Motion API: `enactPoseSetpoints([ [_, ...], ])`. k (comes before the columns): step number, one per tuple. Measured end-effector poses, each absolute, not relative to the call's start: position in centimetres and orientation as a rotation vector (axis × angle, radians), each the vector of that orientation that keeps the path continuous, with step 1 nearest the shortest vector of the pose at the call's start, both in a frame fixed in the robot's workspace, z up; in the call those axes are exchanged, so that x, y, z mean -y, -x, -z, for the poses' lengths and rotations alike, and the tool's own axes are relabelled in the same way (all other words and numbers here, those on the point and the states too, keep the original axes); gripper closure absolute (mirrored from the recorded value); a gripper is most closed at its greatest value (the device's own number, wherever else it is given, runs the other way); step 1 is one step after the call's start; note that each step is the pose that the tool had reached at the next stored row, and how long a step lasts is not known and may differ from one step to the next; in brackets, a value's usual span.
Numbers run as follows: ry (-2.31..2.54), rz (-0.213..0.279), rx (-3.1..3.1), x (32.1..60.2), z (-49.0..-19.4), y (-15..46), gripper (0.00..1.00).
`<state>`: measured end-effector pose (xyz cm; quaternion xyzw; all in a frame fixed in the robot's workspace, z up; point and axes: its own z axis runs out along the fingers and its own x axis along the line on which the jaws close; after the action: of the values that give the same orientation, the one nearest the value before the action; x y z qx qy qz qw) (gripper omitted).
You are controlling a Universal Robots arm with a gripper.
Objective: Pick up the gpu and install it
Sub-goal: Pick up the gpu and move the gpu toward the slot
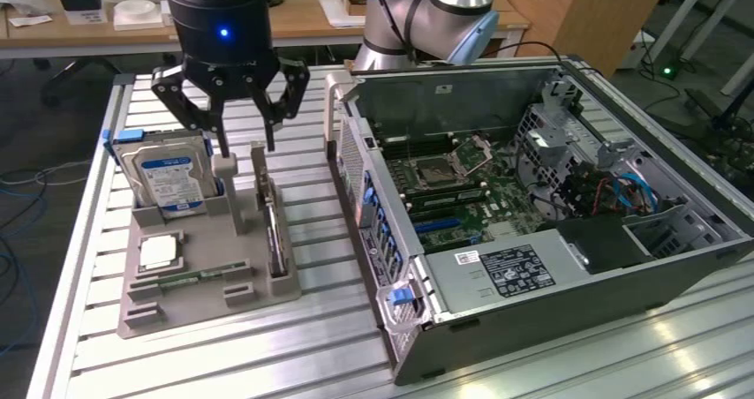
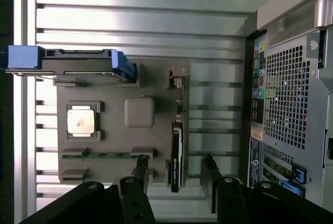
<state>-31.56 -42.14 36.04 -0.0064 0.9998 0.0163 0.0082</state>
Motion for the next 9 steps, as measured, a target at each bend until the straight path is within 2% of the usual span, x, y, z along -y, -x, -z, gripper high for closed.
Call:
enactPoseSetpoints([
  [9,0.020,-0.051,-3.125,42.16,-35.68,31.56,0.47],
])
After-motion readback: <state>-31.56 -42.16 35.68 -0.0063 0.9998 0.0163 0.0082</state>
